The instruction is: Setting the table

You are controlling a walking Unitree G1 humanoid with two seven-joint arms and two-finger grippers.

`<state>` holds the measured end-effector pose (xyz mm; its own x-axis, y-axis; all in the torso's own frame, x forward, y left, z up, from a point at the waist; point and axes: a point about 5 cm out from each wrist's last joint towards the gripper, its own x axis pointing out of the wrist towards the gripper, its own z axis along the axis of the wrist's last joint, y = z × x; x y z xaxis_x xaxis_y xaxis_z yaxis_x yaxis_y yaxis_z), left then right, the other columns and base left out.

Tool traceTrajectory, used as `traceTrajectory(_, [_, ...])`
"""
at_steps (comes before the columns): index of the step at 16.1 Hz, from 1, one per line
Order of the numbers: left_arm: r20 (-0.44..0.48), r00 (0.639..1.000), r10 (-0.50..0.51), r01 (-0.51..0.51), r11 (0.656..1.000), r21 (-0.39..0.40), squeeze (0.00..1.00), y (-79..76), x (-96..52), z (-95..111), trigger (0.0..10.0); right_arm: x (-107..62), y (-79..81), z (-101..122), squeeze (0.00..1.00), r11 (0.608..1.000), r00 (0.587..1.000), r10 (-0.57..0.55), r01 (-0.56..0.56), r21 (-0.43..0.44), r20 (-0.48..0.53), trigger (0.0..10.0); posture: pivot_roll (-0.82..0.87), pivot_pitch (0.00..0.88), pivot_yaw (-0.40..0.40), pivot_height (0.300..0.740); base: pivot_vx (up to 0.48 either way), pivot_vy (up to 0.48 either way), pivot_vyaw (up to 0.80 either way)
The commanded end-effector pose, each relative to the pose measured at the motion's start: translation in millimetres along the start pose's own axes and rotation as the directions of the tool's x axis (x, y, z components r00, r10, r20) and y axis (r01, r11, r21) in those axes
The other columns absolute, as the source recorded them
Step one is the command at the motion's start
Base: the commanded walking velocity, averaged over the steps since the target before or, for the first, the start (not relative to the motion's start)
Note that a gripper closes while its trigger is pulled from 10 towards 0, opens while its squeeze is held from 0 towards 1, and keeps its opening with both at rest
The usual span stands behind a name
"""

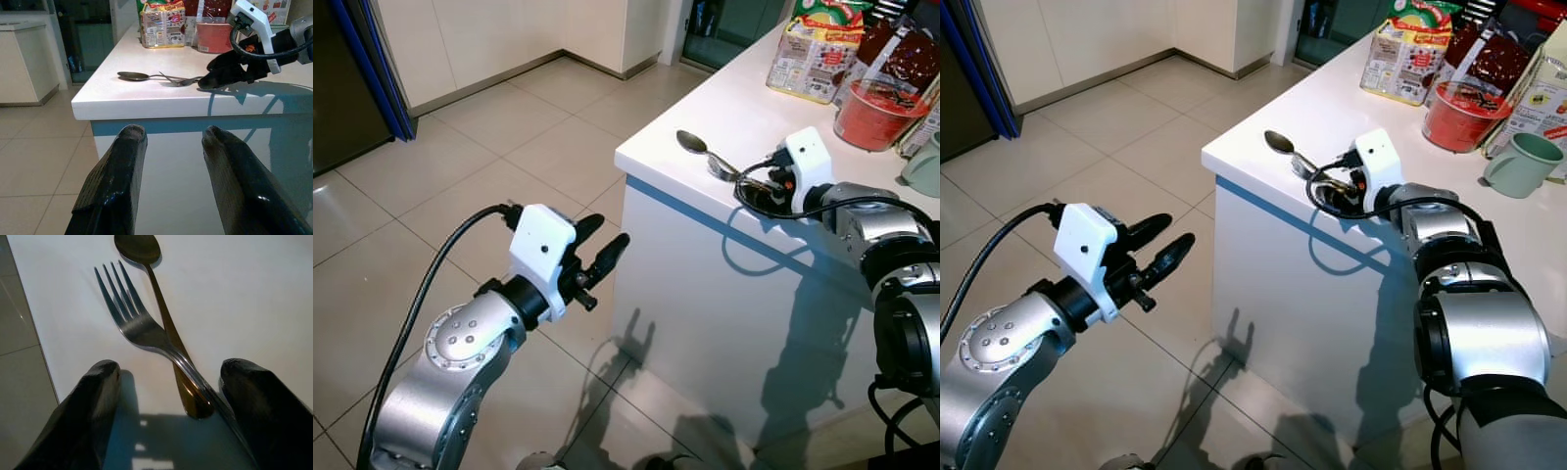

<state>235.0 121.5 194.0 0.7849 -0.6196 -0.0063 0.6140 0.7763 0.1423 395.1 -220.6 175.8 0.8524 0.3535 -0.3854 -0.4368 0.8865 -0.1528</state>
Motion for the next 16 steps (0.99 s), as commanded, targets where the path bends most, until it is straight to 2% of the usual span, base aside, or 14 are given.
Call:
traceTrajectory(1, [0.002,1.000,-0.029,0.029,1.000,0.006,0.00,-4.4,-2.3,3.1,10.0,0.1,0.1,-7.0,0.00,1.000,1.000,-0.011,0.011,0.017,-0.024,3.3,0.18,0.075,-0.108,0.740,0.000,0.000,0.00])
traceTrajectory(4, [-0.014,1.000,-0.027,0.027,1.000,0.005,0.00,-5.4,-7.9,2.6,10.0,1.0,2.0,-9.4,0.00,1.000,0.999,-0.003,0.003,0.005,-0.045,3.9,0.19,0.090,-0.111,0.740,0.000,0.000,0.00])
traceTrajectory(8, [-0.022,0.999,-0.031,0.031,1.000,-0.001,0.00,-7.2,-11.4,2.8,10.0,-0.5,0.5,-13.3,0.00,1.000,0.997,-0.001,0.001,-0.005,-0.075,4.0,0.21,0.099,-0.121,0.740,0.000,0.000,0.00])
traceTrajectory(10, [-0.026,0.999,-0.040,0.039,0.999,-0.005,0.00,-8.7,-12.0,2.9,10.0,-3.0,-2.3,-15.6,0.00,1.000,0.996,0.002,-0.003,-0.001,-0.092,3.7,0.21,0.096,-0.124,0.740,0.000,0.000,0.00])
traceTrajectory(11, [-0.028,0.999,-0.047,0.047,0.999,-0.007,0.00,-9.8,-11.9,3.1,10.0,-4.1,-3.3,-15.5,0.00,1.000,0.995,0.011,-0.011,-0.002,-0.097,2.8,0.21,0.095,-0.124,0.740,0.000,0.000,0.00])
traceTrajectory(12, [-0.029,0.998,-0.050,0.050,0.999,-0.008,0.00,-10.0,-11.6,3.2,10.0,-4.5,-3.8,-15.1,0.00,1.000,0.995,0.013,-0.014,-0.002,-0.097,2.8,0.20,0.092,-0.123,0.740,0.000,0.000,0.00])
traceTrajectory(14, [-0.032,0.997,-0.063,0.063,0.998,-0.010,0.00,-11.3,-10.8,2.7,10.0,-5.8,-5.0,-13.9,0.00,1.000,0.995,0.024,-0.025,-0.009,-0.100,1.8,0.20,0.088,-0.122,0.740,0.000,0.000,0.00])
traceTrajectory(15, [-0.032,0.997,-0.063,0.063,0.998,-0.010,0.00,-11.3,-10.8,2.7,10.0,-5.8,-5.0,-13.9,0.00,1.000,0.995,0.024,-0.025,-0.009,-0.100,1.8,0.20,0.088,-0.122,0.740,0.000,0.000,0.00])
traceTrajectory(16, [-0.033,0.997,-0.072,0.072,0.997,-0.011,0.00,-12.2,-10.4,2.4,10.0,-6.4,-5.8,-12.6,0.00,1.000,0.995,0.028,-0.029,-0.011,-0.096,1.1,0.20,0.084,-0.121,0.740,0.000,0.000,0.00])
